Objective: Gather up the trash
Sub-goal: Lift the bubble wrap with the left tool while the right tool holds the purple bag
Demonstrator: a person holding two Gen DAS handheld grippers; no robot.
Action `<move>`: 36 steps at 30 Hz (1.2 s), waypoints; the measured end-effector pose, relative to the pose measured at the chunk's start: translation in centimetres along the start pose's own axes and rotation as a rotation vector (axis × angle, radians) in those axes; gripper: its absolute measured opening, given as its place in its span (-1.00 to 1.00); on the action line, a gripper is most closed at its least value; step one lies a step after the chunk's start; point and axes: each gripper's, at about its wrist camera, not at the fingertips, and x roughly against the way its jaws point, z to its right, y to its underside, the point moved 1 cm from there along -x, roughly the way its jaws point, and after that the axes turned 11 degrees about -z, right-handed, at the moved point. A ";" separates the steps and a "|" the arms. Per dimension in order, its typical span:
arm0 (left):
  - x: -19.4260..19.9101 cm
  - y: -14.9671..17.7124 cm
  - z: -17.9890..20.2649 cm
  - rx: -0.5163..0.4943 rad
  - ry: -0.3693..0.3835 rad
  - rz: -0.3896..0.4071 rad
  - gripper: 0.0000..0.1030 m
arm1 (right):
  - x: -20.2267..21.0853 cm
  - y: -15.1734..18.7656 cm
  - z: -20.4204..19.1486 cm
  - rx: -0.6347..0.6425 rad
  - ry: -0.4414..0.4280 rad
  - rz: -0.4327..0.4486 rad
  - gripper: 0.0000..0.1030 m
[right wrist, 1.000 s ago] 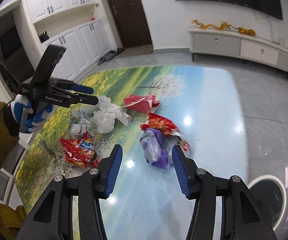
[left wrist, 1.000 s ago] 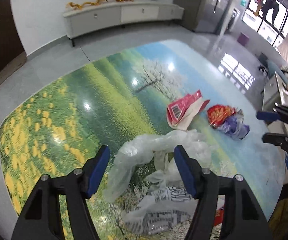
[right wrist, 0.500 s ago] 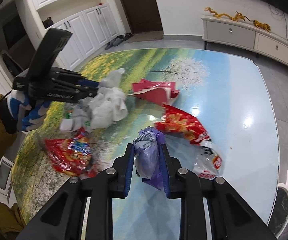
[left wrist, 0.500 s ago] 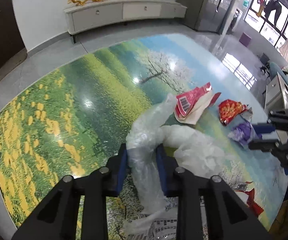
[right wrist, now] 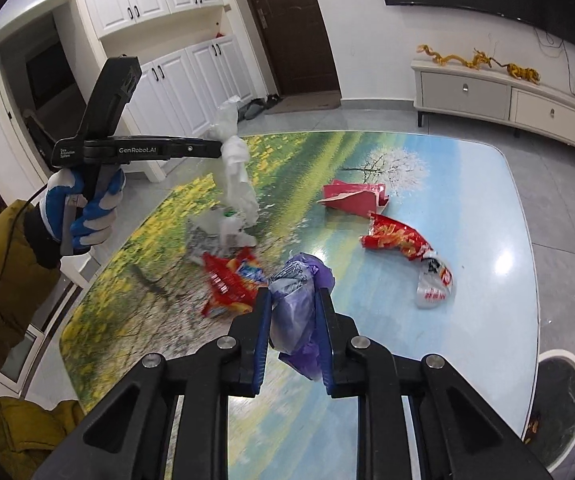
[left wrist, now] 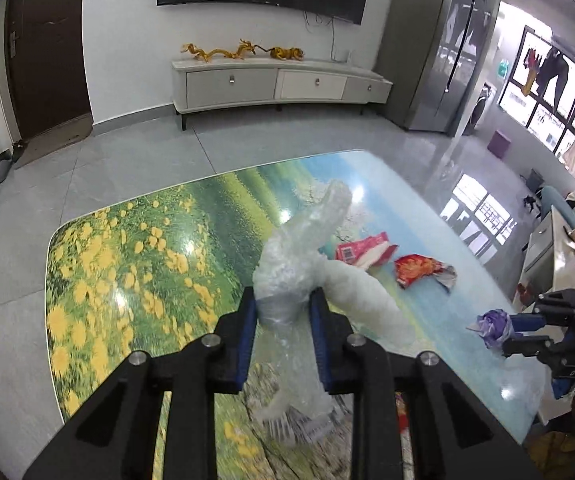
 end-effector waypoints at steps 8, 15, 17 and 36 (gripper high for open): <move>3.2 6.6 2.6 0.022 0.068 0.039 -0.53 | 1.2 3.8 -1.8 0.008 0.002 -0.023 -0.59; 1.8 15.4 4.5 0.050 0.025 -0.044 -0.52 | -0.6 6.1 -1.5 0.000 0.010 -0.098 -0.58; 1.0 17.1 4.4 0.076 0.030 -0.073 -0.49 | -1.4 6.7 -1.3 -0.010 0.000 -0.117 -0.58; -0.4 17.5 0.4 0.208 0.028 -0.071 -0.01 | -3.1 7.2 -0.5 -0.030 -0.009 -0.153 -0.31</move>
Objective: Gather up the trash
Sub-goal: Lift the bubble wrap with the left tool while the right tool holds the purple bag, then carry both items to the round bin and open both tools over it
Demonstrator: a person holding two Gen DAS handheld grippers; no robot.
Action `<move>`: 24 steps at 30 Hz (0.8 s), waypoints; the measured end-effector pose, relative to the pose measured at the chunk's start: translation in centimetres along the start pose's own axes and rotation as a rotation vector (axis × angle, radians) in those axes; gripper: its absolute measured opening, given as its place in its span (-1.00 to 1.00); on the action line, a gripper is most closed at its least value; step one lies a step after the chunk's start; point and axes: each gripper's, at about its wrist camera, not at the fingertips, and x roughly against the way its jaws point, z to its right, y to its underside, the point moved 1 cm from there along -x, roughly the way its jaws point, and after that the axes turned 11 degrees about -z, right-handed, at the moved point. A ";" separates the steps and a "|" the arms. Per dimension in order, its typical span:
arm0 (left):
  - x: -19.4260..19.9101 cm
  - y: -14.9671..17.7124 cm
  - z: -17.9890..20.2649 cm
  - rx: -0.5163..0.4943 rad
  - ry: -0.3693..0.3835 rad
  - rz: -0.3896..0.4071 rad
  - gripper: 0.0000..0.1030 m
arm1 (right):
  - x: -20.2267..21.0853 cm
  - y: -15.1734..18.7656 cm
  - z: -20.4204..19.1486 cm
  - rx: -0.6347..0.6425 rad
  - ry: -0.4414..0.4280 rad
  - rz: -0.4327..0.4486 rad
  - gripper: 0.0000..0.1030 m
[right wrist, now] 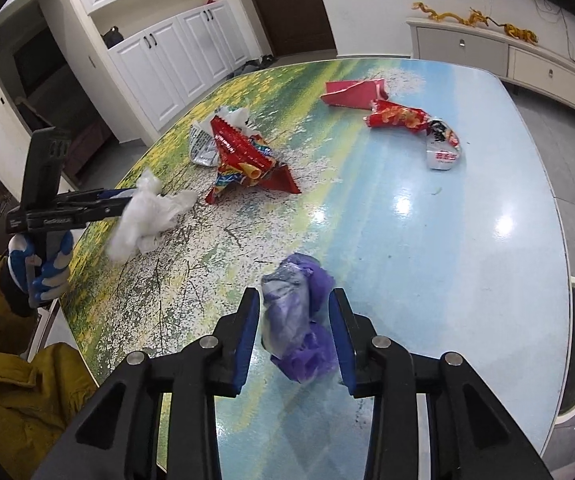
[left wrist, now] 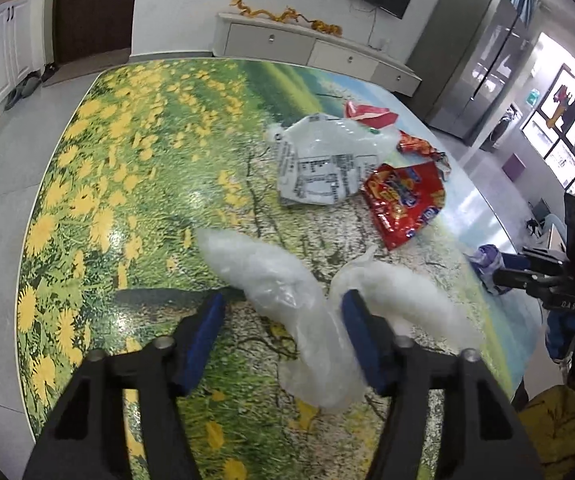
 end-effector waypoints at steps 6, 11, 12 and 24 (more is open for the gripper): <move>0.1 -0.3 -1.0 0.022 -0.018 0.010 -0.45 | -0.6 -0.3 0.0 0.001 0.006 -0.013 -0.42; 1.1 -0.2 -1.3 0.045 0.001 0.044 -0.47 | 0.1 0.0 -0.2 0.009 0.000 0.012 -0.44; 1.5 -0.3 -1.3 0.050 -0.004 0.054 -0.47 | 0.3 0.1 -0.2 0.009 -0.001 0.017 -0.44; 6.2 -2.1 4.3 -0.058 -0.022 0.135 -0.47 | 4.1 1.7 2.3 -0.037 -0.029 0.147 -0.44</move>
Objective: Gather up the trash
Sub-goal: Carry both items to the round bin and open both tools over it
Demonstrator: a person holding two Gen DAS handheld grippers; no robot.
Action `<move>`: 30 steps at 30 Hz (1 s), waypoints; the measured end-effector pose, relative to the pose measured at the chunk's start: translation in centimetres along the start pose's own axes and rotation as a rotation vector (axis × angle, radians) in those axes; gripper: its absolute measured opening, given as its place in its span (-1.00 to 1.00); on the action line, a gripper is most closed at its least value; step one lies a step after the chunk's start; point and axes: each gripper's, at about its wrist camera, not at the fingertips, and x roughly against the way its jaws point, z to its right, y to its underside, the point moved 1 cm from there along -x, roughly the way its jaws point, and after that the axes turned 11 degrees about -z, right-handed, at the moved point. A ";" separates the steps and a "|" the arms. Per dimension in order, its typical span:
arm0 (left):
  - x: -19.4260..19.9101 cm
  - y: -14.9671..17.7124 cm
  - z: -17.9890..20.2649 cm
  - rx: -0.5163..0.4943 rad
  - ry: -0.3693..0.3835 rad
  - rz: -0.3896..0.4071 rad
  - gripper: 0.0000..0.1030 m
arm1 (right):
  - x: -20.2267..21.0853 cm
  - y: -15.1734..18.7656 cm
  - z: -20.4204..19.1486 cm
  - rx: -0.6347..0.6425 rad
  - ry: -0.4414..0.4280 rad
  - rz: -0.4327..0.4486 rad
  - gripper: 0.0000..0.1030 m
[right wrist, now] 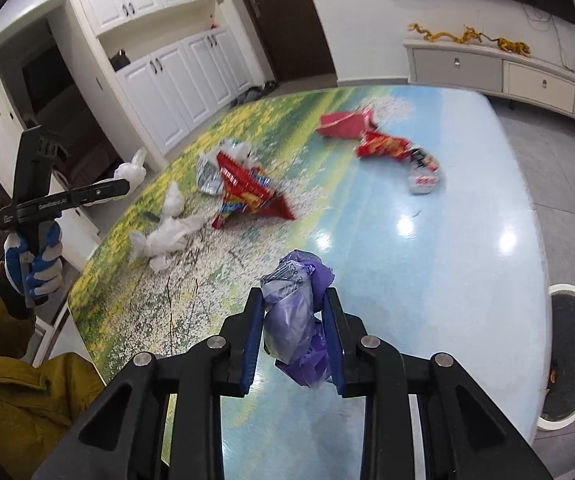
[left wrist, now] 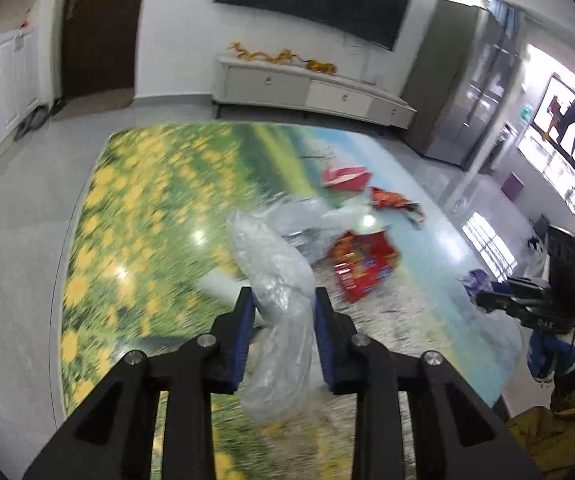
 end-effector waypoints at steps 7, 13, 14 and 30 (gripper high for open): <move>-2.6 -4.5 11.0 -0.207 0.078 -0.047 -0.47 | 4.8 2.2 6.5 -0.138 0.075 0.118 -0.44; -9.1 -8.6 23.3 -0.407 0.148 -0.139 -0.46 | 8.4 5.6 15.7 -0.341 0.189 0.172 -0.44; -10.5 -9.5 25.5 -0.433 0.159 -0.154 -0.47 | 8.8 6.0 17.0 -0.369 0.206 0.177 -0.44; -25.7 -16.1 41.8 -0.448 0.287 -0.274 0.10 | 8.3 7.0 31.8 -0.620 0.330 0.155 -0.09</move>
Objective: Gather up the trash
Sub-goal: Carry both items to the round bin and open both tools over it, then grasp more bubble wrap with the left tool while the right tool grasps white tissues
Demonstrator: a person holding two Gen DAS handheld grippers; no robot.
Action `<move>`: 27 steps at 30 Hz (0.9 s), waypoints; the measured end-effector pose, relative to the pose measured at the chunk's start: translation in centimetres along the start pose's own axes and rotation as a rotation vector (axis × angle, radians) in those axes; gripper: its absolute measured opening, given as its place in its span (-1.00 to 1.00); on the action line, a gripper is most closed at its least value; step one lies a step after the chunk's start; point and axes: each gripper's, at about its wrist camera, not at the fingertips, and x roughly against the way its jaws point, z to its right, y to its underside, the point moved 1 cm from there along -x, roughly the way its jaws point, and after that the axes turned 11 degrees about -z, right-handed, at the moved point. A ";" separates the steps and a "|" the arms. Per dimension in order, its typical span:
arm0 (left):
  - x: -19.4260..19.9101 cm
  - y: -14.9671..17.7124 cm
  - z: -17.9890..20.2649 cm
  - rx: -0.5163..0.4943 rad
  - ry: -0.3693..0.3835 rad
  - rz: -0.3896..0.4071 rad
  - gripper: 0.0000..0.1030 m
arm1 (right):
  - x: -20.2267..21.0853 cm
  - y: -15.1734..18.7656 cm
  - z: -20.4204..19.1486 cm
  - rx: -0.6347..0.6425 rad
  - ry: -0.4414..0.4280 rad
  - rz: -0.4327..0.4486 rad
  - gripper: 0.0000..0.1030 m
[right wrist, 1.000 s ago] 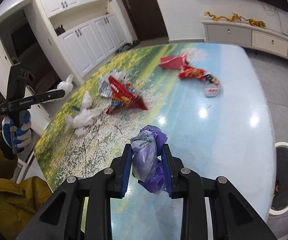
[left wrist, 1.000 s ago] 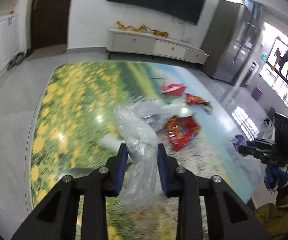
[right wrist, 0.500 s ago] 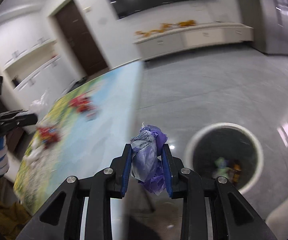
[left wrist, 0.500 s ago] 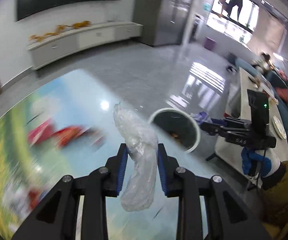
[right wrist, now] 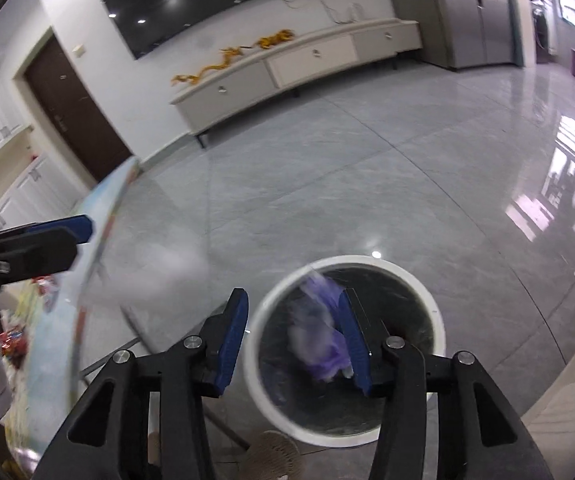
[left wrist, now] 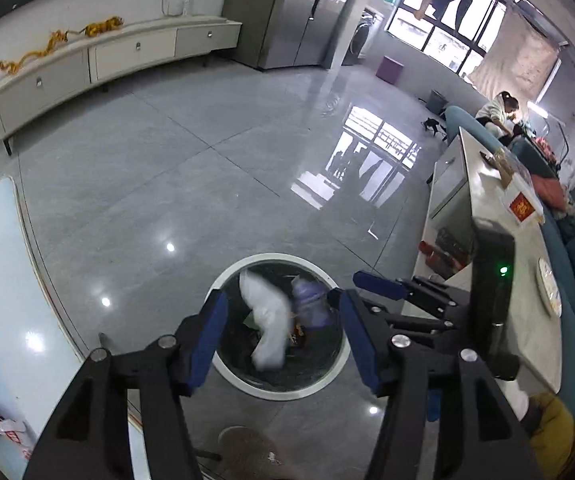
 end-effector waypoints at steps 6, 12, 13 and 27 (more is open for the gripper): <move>3.0 3.2 0.1 0.012 -0.106 0.044 0.10 | 0.8 1.7 -0.2 -0.015 -0.013 0.005 -0.09; 9.3 9.6 -2.0 0.039 -0.131 0.103 0.10 | 4.2 3.9 -4.7 0.061 -0.071 0.042 -0.10; 10.8 11.1 -2.7 0.050 -0.154 0.122 0.10 | 5.0 4.2 -5.7 0.082 -0.084 0.052 -0.10; 26.8 32.8 -17.7 0.443 -0.415 0.243 0.10 | 12.1 7.4 -23.2 0.421 -0.227 0.094 -0.10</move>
